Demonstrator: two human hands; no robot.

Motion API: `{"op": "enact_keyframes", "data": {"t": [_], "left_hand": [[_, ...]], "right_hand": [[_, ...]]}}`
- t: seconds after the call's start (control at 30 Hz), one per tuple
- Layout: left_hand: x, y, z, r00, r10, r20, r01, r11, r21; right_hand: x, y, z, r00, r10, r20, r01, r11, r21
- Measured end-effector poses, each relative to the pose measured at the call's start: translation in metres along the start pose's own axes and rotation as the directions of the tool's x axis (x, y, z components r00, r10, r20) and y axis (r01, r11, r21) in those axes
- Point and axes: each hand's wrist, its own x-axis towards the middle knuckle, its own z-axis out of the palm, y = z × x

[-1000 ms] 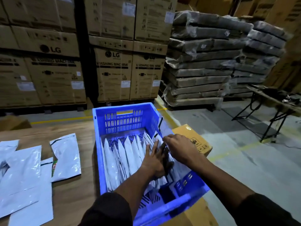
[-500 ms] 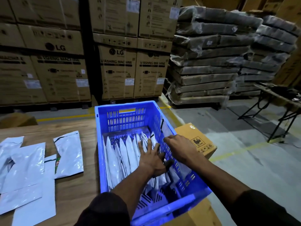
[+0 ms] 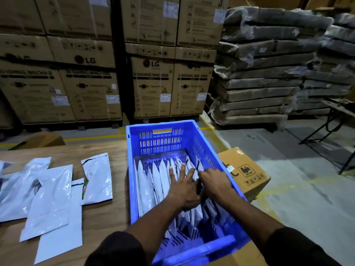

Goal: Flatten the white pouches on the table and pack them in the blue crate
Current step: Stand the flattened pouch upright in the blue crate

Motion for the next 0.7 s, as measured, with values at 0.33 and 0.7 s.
{"op": "enact_keyframes", "data": {"t": [0.33,0.7], "left_hand": [[-0.029,-0.050,-0.038,0.968,-0.098,-0.230,0.098,0.995,-0.010],[-0.134,-0.175,-0.066,0.569,-0.373,-0.732,0.125,0.920,-0.372]], "right_hand": [[0.002,-0.021,-0.024,0.982,0.027,-0.189,-0.010,0.996,0.090],[0.053,-0.187,-0.119,0.808,-0.227,-0.544,0.406,0.883,0.235]]}}
